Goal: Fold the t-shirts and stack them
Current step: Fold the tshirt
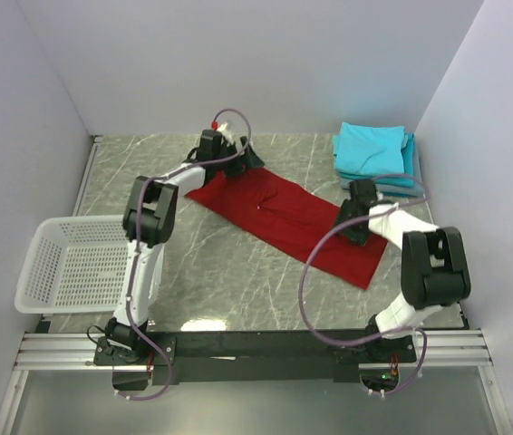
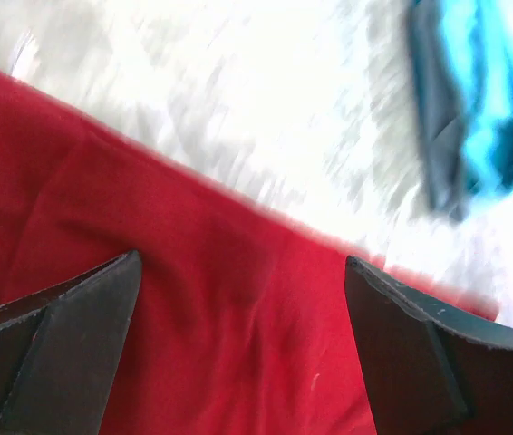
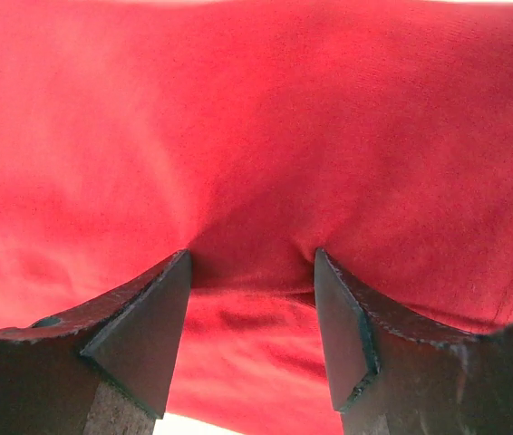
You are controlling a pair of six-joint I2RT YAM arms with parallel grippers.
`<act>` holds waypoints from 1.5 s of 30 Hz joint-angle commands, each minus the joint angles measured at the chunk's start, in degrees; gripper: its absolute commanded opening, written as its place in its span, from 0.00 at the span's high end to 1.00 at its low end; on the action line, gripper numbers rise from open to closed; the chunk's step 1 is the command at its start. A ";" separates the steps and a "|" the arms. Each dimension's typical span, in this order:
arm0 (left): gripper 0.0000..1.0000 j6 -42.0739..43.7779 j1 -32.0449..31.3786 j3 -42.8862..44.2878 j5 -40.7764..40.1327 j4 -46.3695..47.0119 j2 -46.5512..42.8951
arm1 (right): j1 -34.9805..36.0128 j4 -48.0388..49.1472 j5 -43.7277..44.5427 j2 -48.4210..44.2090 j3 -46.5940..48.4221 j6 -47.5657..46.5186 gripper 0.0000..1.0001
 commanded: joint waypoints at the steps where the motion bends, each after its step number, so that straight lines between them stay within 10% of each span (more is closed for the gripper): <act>1: 0.01 -2.59 -0.18 16.10 6.88 -1.69 9.68 | 9.48 -6.07 -6.61 -4.25 -9.65 4.43 0.36; 7: 0.01 -8.64 -1.14 34.70 8.46 2.07 23.76 | 32.38 4.72 -21.64 -9.45 -19.59 14.28 0.36; 13: 0.00 -10.70 -3.43 36.36 7.15 7.64 26.94 | 48.15 3.78 -19.91 -2.77 -9.06 13.23 0.36; 32: 0.01 -3.75 -3.61 35.86 5.30 -1.76 9.39 | 52.14 -8.52 -2.00 -18.29 0.18 11.11 0.34; 45: 0.01 -4.18 -9.91 -31.34 -5.23 0.24 -55.61 | 33.33 -4.41 4.44 -52.49 -14.66 14.90 0.02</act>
